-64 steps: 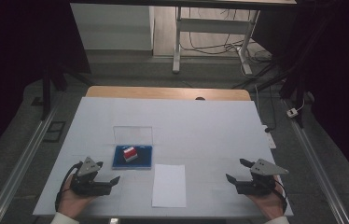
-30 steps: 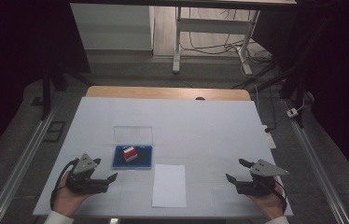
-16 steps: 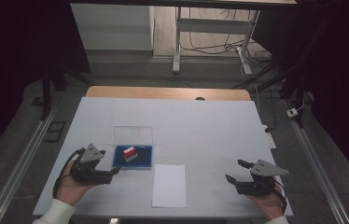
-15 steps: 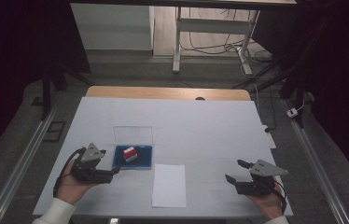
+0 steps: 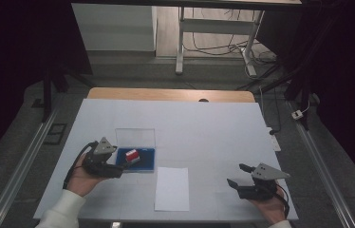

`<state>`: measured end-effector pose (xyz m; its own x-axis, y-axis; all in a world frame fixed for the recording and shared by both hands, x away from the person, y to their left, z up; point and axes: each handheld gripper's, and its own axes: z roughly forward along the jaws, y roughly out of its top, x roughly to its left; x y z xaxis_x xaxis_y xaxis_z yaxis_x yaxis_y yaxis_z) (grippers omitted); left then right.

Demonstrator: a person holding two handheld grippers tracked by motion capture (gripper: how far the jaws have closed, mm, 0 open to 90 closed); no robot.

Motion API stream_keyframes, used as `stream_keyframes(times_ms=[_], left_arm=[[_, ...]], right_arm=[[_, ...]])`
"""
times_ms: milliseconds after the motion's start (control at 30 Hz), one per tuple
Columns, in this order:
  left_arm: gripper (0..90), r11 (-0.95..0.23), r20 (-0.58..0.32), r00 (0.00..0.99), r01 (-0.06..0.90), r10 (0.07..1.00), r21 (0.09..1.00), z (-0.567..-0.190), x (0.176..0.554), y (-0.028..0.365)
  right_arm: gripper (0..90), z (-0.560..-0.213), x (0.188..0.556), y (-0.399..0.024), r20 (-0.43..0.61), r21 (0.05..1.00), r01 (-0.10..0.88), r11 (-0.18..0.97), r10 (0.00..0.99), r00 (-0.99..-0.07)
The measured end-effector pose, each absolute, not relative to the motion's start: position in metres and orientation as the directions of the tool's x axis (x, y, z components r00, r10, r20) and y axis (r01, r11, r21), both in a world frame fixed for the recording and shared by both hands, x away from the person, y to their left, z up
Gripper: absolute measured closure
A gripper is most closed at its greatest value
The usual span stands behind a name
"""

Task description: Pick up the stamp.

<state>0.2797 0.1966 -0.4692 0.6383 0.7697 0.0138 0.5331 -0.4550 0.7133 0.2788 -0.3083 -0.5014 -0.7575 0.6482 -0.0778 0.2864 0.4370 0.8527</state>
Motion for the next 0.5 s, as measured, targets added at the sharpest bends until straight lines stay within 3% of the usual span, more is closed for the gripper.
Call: stream_keyframes(times_ms=[500], left_arm=[[26.0,-0.519,0.044,0.684,0.508,0.728,0.687,-0.460,0.303,0.180]], right_arm=[[26.3,-0.506,0.279,-0.303,-0.073,0.838,0.290,0.462,0.621,-0.780]])
